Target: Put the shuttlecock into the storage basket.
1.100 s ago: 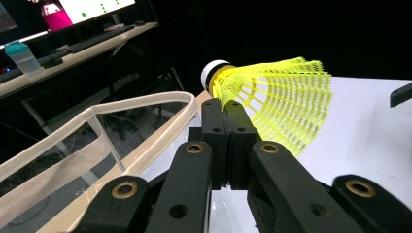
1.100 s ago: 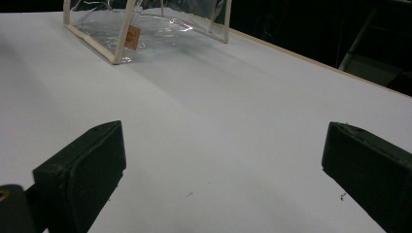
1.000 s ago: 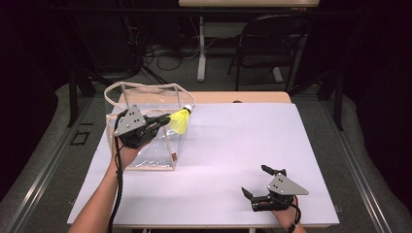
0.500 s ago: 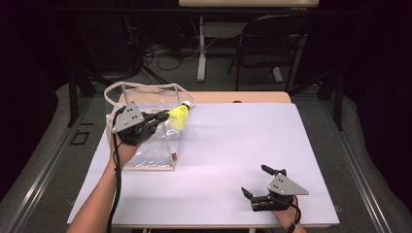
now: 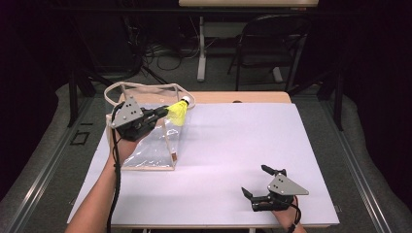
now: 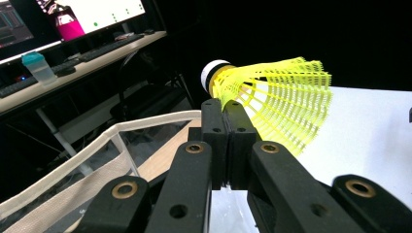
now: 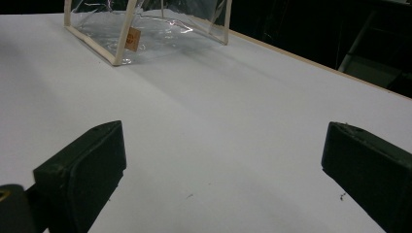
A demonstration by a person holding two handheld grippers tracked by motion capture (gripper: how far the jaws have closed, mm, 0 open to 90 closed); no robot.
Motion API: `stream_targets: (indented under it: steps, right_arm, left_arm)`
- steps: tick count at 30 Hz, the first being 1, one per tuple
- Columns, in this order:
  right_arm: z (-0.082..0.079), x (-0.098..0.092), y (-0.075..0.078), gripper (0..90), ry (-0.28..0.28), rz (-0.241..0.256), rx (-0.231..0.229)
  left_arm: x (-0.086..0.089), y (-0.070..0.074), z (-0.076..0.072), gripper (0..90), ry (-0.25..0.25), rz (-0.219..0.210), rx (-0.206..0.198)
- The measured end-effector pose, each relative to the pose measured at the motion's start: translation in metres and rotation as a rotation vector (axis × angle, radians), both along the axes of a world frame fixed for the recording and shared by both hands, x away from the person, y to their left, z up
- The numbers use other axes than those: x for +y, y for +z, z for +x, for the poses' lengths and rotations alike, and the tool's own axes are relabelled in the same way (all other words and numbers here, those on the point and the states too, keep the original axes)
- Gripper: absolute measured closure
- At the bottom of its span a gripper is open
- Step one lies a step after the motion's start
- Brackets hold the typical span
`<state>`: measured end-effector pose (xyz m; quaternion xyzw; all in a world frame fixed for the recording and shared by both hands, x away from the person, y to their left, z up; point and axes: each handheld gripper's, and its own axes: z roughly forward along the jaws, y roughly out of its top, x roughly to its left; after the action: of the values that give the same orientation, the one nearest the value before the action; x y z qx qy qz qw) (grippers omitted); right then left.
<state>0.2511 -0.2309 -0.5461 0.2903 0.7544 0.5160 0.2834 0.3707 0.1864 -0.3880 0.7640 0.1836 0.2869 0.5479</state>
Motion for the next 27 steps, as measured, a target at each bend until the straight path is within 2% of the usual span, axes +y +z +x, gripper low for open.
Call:
stream_targets:
  steps: [8,27]
  right_arm:
    - [0.0001,-0.0004,0.0,2.0,0.0,-0.001,-0.002]
    - [-0.0003,-0.0007,0.0003,2.0,-0.003,-0.002,-0.002]
  left_arm:
    - [0.0023,0.0014,0.0034,89.3,0.008,-0.015,-0.002]
    - [0.0073,0.0075,0.0093,89.3,0.035,-0.018,-0.016]
